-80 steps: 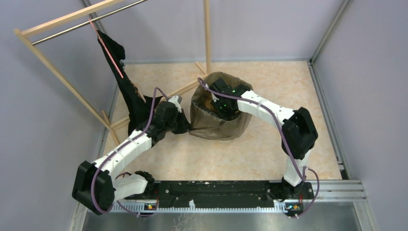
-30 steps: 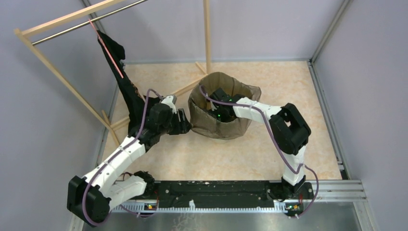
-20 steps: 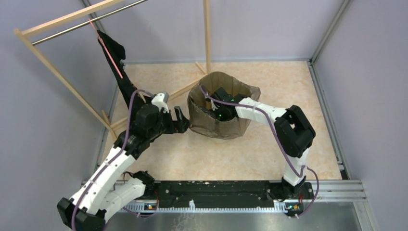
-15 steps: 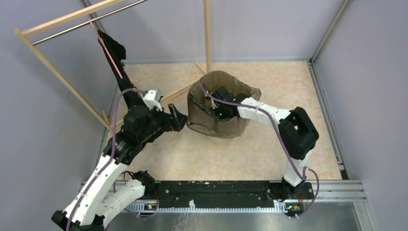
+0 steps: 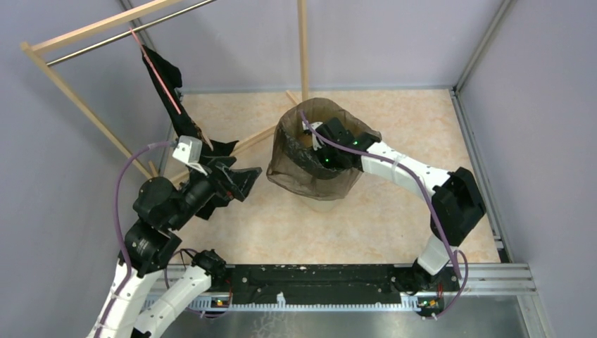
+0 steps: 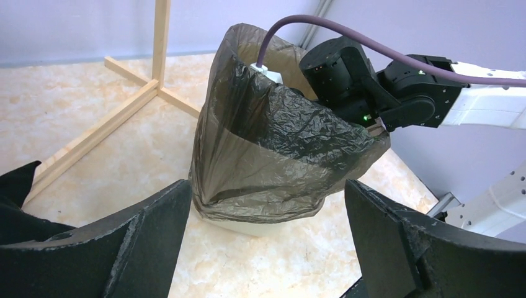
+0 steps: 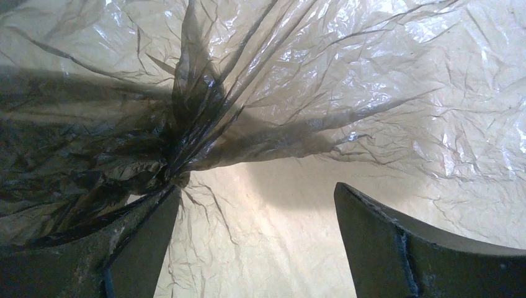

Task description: Put the trash bags into the trash bin

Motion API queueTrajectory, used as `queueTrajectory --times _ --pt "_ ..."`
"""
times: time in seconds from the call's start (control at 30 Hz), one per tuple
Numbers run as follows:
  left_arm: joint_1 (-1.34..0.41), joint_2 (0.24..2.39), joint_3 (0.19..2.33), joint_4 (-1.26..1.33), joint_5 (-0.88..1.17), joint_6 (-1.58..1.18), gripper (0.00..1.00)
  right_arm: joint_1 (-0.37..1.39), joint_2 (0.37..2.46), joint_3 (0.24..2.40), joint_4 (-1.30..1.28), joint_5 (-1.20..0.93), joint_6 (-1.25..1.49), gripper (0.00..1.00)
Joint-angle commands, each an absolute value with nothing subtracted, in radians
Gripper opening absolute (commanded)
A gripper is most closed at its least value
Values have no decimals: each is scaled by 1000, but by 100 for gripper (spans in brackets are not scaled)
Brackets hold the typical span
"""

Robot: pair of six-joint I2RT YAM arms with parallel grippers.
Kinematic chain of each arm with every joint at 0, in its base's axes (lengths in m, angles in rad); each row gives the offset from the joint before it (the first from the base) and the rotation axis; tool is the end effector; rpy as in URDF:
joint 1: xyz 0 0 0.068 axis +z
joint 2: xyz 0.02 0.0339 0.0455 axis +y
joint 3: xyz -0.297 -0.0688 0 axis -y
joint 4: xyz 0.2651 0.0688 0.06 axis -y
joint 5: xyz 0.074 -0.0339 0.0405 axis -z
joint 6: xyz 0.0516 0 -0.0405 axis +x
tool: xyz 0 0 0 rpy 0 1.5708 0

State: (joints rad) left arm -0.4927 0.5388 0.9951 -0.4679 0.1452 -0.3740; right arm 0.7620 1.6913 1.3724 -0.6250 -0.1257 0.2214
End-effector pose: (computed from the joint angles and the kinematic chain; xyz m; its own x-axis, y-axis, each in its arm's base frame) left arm 0.0860 -0.0547 0.4351 -0.2271 -0.2884 -0.9302 0.5506 0.7498 -0.3669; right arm 0.2847 0.2806 0.2808 -0.7337 -0.3990 -0.5500 -0.5915 0.7735 0.2279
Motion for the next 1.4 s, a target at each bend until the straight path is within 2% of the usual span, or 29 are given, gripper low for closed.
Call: queueTrajectory --times 0.0,0.3,0.4,0.5,0.57,0.63,0.7,0.73,0.83,0.97,1.13,1.37 --pt "-492 518 1023 -432 127 -351 99 782 1685 1409 -628 -95 227 95" --pt "-492 544 959 -433 94 -440 96 787 1770 1409 -627 -105 206 93" --pt "-492 598 914 -401 151 -506 81 788 1751 1403 -610 -106 216 92" --pt "-492 660 853 -354 188 -557 65 788 1741 1412 -610 -114 225 81" --pt "-492 698 807 -316 203 -577 57 788 1739 1427 -625 -114 227 70" --pt "-493 727 762 -277 212 -594 53 788 1734 1433 -627 -117 230 61" --pt "-493 760 728 -235 227 -608 51 788 1730 1439 -629 -120 234 58" --pt "-492 778 715 -217 230 -614 50 788 1727 1439 -629 -123 237 59" --pt "-493 825 689 -174 218 -619 50 788 1717 1440 -627 -136 245 70" --pt "-493 882 675 -133 209 -610 49 788 1694 1455 -632 -146 255 78" --pt "-493 965 661 -110 197 -615 48 788 1684 1478 -650 -131 255 83" --pt "-493 1038 620 -52 179 -622 46 788 1679 1479 -660 -117 249 83"
